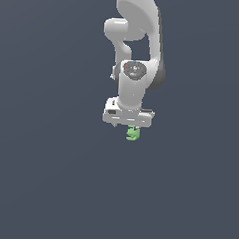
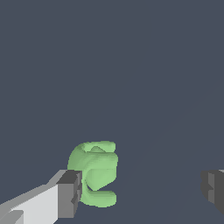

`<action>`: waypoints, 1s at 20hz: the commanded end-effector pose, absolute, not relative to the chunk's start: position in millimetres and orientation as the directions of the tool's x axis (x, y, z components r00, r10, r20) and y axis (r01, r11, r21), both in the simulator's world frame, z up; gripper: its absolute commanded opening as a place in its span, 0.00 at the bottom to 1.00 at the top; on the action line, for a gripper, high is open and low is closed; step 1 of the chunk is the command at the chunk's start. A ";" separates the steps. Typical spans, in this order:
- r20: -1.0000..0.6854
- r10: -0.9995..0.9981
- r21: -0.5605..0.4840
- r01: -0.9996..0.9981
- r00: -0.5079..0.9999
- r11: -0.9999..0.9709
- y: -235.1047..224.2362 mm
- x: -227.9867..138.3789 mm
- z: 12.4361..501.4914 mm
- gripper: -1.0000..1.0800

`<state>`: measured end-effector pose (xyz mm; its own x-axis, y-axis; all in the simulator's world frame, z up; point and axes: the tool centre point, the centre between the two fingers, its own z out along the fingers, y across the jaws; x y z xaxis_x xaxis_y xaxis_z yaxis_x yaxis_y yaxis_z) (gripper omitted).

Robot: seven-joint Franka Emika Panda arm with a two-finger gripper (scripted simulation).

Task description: Pick up the object and move it to a goal position.

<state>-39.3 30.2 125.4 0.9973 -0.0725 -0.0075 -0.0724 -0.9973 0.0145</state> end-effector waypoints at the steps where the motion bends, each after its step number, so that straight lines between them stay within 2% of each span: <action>1: -0.004 -0.083 0.009 -0.083 0.997 -0.996 47.0 -49.0 112.9 0.96; 9: 0.000 -0.103 0.001 -0.103 0.995 -0.995 75.0 -68.4 92.0 0.96; 20: -0.001 -0.102 0.000 -0.102 0.995 -0.995 76.6 -70.2 74.6 0.96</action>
<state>-69.5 76.6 80.4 0.9948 -0.1021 0.0001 -0.1021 -0.9948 0.0002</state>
